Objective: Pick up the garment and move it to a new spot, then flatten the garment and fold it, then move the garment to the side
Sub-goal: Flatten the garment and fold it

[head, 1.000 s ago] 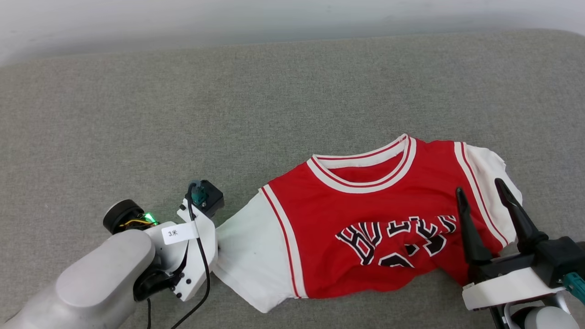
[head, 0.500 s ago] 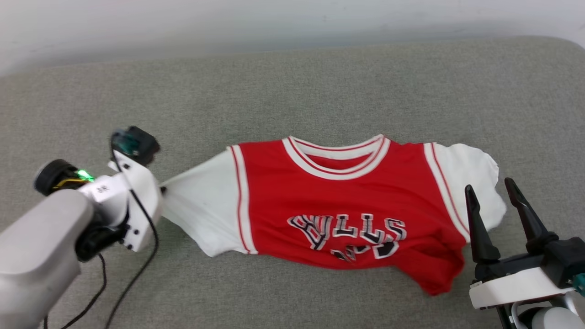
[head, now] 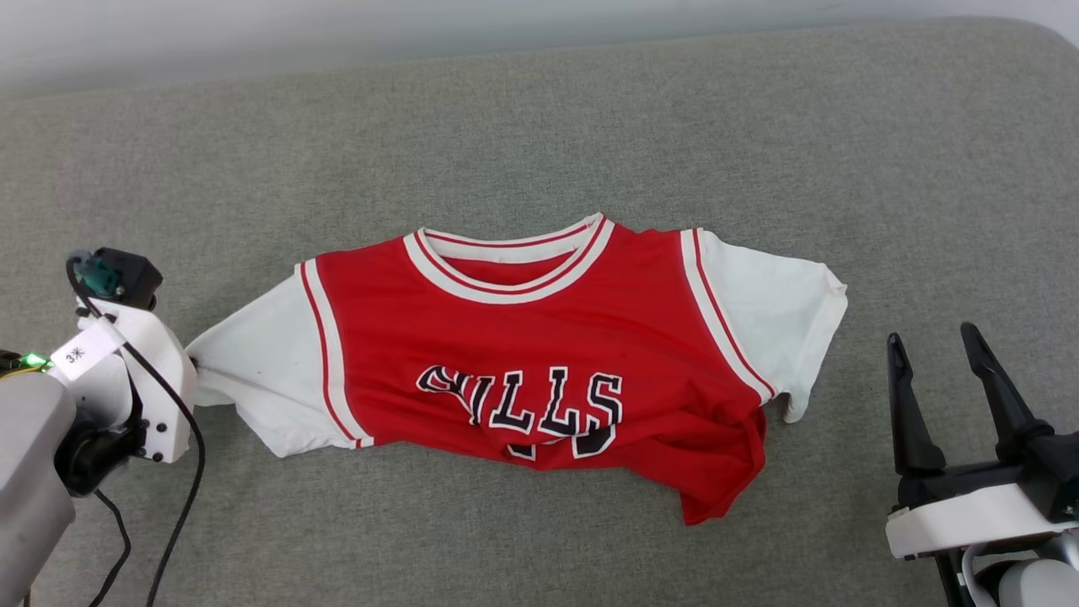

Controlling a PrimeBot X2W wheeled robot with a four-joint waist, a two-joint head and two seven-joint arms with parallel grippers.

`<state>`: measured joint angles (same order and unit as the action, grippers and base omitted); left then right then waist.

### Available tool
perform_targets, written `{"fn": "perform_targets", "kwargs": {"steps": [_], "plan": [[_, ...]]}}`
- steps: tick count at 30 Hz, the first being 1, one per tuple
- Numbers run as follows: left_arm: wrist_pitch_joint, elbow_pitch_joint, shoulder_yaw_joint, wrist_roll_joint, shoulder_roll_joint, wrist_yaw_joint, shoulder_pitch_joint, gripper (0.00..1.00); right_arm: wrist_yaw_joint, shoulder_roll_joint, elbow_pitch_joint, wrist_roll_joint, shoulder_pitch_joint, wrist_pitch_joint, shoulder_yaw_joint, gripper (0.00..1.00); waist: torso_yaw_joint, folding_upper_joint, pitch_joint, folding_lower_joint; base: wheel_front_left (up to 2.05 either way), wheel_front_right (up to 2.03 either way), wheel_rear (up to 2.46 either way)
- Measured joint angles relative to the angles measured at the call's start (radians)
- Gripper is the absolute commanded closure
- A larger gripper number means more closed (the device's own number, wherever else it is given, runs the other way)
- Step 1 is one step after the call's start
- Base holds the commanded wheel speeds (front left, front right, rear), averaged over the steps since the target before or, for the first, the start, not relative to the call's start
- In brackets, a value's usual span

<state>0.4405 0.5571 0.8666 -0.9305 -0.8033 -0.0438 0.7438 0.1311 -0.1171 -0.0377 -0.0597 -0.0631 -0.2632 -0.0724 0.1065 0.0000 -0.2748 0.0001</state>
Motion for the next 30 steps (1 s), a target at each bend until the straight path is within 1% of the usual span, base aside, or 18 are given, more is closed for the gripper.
{"fn": "perform_targets", "kwargs": {"steps": [6, 7, 8, 9, 13, 14, 15, 18, 21, 24, 26, 30], "plan": [[-0.04, 0.079, -0.002, -0.007, 0.039, -0.011, -0.001, 1.0, 0.0, 0.0, -0.015, 0.005, -0.008, 0.0, -0.004, 0.0, 0.0, 0.0001, -0.004, 0.0, 0.0, 0.0, 0.0], [-0.055, 0.088, -0.002, -0.005, 0.047, -0.013, -0.001, 0.94, 0.0, 0.0, -0.017, 0.006, -0.009, 0.0, -0.005, 0.0, -0.001, 0.0001, -0.002, -0.0001, 0.0, 0.0, 0.0], [-0.075, 0.097, -0.002, 0.002, 0.054, -0.014, 0.0, 0.42, 0.0, 0.0, -0.019, 0.006, -0.009, 0.0, -0.005, 0.0, -0.003, 0.0, 0.001, -0.0001, 0.0, 0.0, 0.0], [-0.092, 0.107, -0.001, 0.009, 0.063, -0.013, 0.002, 0.0, 0.0, 0.0, -0.021, 0.005, -0.009, 0.0, -0.005, 0.0, -0.005, 0.0, 0.006, 0.0, 0.0, 0.0, 0.0], [-0.201, 0.115, -0.002, 0.043, 0.085, -0.003, 0.005, 0.0, 0.0, -0.006, -0.023, -0.012, -0.009, 0.0, -0.008, 0.0, -0.013, 0.0001, 0.032, 0.0, 0.0, 0.0, 0.0], [-0.279, 0.104, -0.015, 0.05, 0.097, 0.013, 0.004, 0.0, 0.0, -0.019, -0.022, -0.02, -0.01, 0.0, -0.018, 0.0, -0.019, 0.0001, 0.049, -0.0001, 0.0, 0.0, 0.0], [-0.279, 0.104, -0.015, 0.05, 0.097, 0.013, 0.004, 0.0, 0.0, -0.019, -0.022, -0.02, -0.01, 0.0, -0.018, 0.0, -0.019, 0.0001, 0.049, -0.0001, 0.0, 0.0, 0.0], [-0.381, 0.077, -0.034, 0.068, 0.11, 0.048, -0.01, 0.0, 0.0, -0.055, -0.019, -0.029, -0.021, 0.0, -0.035, 0.0, -0.032, 0.0001, 0.075, -0.0001, 0.0, 0.0, 0.0], [-0.467, 0.037, -0.043, 0.081, 0.124, 0.086, -0.045, 0.0, 0.0, -0.104, -0.008, -0.035, -0.045, 0.023, -0.033, 0.0, -0.049, 0.0001, 0.098, -0.0002, 0.0, 0.0, 0.0], [-0.543, -0.012, -0.055, 0.099, 0.129, 0.136, -0.072, 0.0, 0.0, -0.159, 0.009, -0.059, -0.088, 0.061, -0.024, 0.0, -0.07, 0.0001, 0.113, -0.0002, 0.0, 0.0, 0.0], [-0.585, -0.048, -0.063, 0.105, 0.135, 0.168, -0.095, 0.0, 0.0, -0.204, 0.013, -0.084, -0.123, 0.102, -0.005, 0.0, -0.083, 0.0001, 0.119, -0.0002, 0.0, 0.0, 0.0], [-0.647, -0.111, -0.075, 0.128, 0.141, 0.226, -0.125, 0.0, 0.0, -0.315, 0.0, -0.161, -0.195, 0.228, 0.05, 0.0, -0.106, 0.0001, 0.12, -0.0002, 0.0, 0.0, 0.0]]}}
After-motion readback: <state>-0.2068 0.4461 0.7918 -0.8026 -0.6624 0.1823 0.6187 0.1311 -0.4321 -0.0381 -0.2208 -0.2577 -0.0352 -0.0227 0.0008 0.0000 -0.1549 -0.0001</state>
